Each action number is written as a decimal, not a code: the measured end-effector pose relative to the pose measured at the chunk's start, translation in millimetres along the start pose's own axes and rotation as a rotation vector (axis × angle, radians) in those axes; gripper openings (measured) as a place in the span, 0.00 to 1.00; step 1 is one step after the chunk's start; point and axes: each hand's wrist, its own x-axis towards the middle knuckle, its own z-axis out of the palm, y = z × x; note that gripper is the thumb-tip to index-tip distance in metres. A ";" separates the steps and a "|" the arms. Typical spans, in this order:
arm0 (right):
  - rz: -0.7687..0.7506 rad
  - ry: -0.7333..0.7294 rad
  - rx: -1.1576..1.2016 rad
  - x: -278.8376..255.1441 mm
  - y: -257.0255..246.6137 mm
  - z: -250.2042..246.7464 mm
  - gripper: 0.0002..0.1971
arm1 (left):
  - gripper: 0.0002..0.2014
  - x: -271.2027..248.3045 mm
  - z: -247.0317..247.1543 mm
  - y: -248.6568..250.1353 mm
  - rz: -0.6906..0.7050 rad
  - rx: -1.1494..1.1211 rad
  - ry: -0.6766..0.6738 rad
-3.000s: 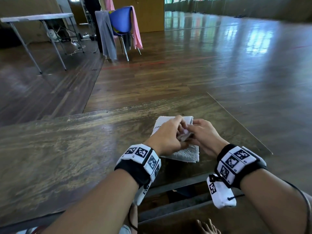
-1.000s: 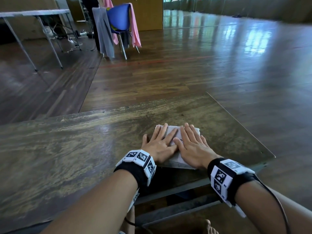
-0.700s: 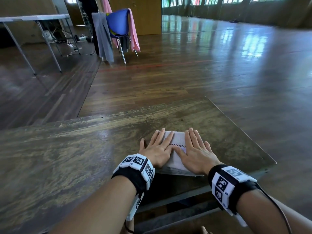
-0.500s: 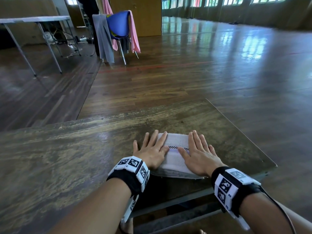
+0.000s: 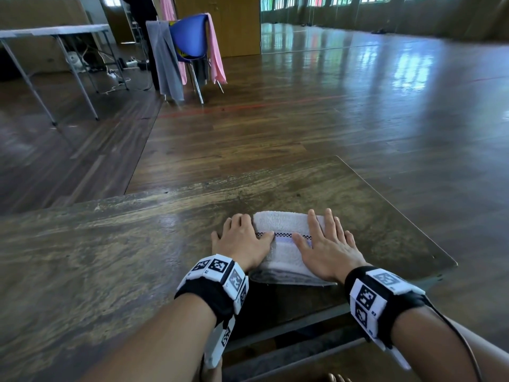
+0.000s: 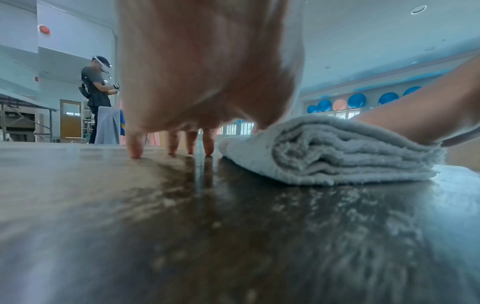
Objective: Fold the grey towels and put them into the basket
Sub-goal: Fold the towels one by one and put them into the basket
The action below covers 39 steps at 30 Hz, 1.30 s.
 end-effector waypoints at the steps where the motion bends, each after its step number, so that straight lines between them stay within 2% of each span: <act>1: 0.000 -0.001 -0.003 0.5 -0.5 -0.4 0.40 | 0.34 0.2 -1.1 2.2 -0.013 -0.025 0.031; 3: -0.004 -0.001 -0.025 0.2 -1.4 -1.9 0.40 | 0.32 1.0 -4.0 6.0 -0.032 -0.060 0.031; 5: -0.015 0.009 -0.066 -1.6 -2.1 -3.5 0.40 | 0.25 1.6 -10.0 7.6 -0.033 -0.120 0.040; 8: -0.040 0.051 -0.068 -5.5 -4.6 -9.2 0.42 | 0.17 -0.1 -24.3 7.1 -0.003 -0.415 0.048; 10: -0.046 0.107 0.019 -5.5 -10.1 -15.7 0.43 | 0.12 -5.7 -36.3 8.4 0.004 -0.655 0.009; 13: -0.055 0.112 0.283 -4.9 -25.4 -28.2 0.44 | 0.04 -20.1 -61.1 10.0 -0.008 -0.863 -0.030; 17: -0.059 0.059 0.735 -13.2 -52.2 -46.4 0.45 | 0.12 -44.6 -97.1 -0.1 -0.025 -1.078 0.022; 21: -0.158 0.059 1.020 -32.8 -91.4 -65.3 0.40 | 0.19 -75.0 -143.3 -40.5 -0.024 -1.073 0.101; 24: -0.321 0.027 0.946 -56.2 -148.6 -84.8 0.43 | 0.24 -108.2 -184.6 -87.7 -0.028 -0.961 0.269; 26: -0.450 -0.020 0.857 -79.1 -196.3 -95.2 0.44 | 0.24 -136.4 -206.7 -121.3 -0.042 -0.816 0.374; 28: -0.552 -0.055 0.773 -100.9 -242.6 -98.5 0.42 | 0.22 -167.3 -222.2 -155.6 -0.073 -0.777 0.441; 31: -0.603 -0.203 0.720 -137.4 -307.4 -85.9 0.39 | 0.19 -220.3 -228.6 -209.9 -0.180 -0.746 0.528; 33: -0.617 -0.330 0.637 -158.9 -344.5 -63.7 0.35 | 0.19 -254.1 -220.8 -244.9 -0.272 -0.749 0.533; 35: -0.636 -0.386 0.423 -178.5 -375.1 -33.6 0.41 | 0.17 -283.0 -201.0 -277.3 -0.393 -0.821 0.494; 37: -0.667 -0.445 0.248 -194.5 -398.0 4.1 0.44 | 0.13 -309.0 -169.1 -306.4 -0.518 -0.893 0.475; 39: -0.699 -0.530 0.104 -206.0 -411.1 50.5 0.40 | 0.16 -333.0 -127.6 -332.6 -0.671 -0.934 0.457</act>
